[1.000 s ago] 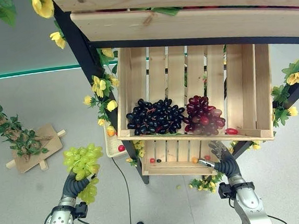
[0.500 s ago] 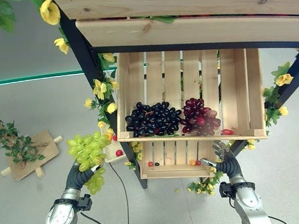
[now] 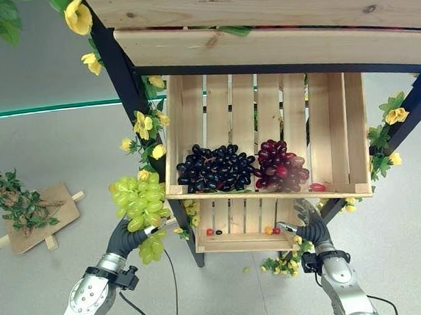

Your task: Pick up the fruits from the basket on one side to the basket on the other side

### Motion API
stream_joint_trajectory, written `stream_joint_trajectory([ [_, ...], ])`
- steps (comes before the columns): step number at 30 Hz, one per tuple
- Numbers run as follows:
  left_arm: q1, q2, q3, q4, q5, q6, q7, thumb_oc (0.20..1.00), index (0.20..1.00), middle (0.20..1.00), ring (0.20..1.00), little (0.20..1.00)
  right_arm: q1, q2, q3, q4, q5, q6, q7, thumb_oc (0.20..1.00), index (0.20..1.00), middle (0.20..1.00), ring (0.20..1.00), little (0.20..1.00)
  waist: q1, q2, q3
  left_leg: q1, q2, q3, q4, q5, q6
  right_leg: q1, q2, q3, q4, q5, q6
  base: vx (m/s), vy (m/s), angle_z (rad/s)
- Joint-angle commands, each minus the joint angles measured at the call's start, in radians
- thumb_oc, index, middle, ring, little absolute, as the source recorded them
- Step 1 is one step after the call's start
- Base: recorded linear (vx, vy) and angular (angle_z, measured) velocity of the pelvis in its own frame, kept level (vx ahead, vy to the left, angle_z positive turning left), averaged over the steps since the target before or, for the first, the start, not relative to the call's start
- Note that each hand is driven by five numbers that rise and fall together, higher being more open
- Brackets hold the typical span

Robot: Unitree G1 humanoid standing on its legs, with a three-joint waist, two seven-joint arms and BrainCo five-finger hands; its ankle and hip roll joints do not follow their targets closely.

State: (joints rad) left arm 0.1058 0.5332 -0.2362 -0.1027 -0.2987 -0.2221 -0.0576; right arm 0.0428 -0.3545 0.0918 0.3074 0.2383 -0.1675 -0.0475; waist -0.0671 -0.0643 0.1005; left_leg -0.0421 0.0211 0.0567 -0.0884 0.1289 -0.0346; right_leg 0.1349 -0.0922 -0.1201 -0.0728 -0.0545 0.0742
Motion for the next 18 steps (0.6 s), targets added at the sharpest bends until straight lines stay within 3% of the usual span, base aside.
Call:
stream_joint_trajectory([
  [1,-0.182,-0.033,-0.07,-0.101,-0.043,-0.084,-0.056,0.2,0.2,0.2,0.2,0.2,-0.121,0.013,0.022,-0.017,0.002,-0.031,0.002,1.0,1.0,1.0,1.0,1.0,-0.02,-0.012,-0.024,0.09,0.063,0.066,0.17,-0.23,-0.029,-0.1,-0.068,0.003,0.055,0.058,0.101,0.0,0.0,0.0],
  [11,-0.327,-0.074,-0.155,-0.104,-0.065,-0.081,-0.043,0.2,0.2,0.2,0.2,0.2,-0.159,0.03,0.094,-0.002,-0.016,-0.016,0.007,1.0,1.0,1.0,1.0,1.0,-0.044,-0.036,-0.028,0.112,0.068,0.14,0.229,-0.273,-0.015,-0.118,-0.071,0.069,0.078,0.072,0.116,-0.01,0.022,-0.18],
  [18,-0.321,-0.065,-0.162,-0.092,-0.069,-0.072,-0.055,0.2,0.2,0.2,0.2,0.2,-0.141,0.029,0.083,0.001,-0.017,-0.012,0.007,1.0,1.0,1.0,1.0,1.0,-0.045,-0.052,-0.018,0.103,0.069,0.139,0.304,-0.314,-0.008,-0.121,-0.077,0.075,0.121,0.052,0.114,0.01,0.024,-0.13],
])
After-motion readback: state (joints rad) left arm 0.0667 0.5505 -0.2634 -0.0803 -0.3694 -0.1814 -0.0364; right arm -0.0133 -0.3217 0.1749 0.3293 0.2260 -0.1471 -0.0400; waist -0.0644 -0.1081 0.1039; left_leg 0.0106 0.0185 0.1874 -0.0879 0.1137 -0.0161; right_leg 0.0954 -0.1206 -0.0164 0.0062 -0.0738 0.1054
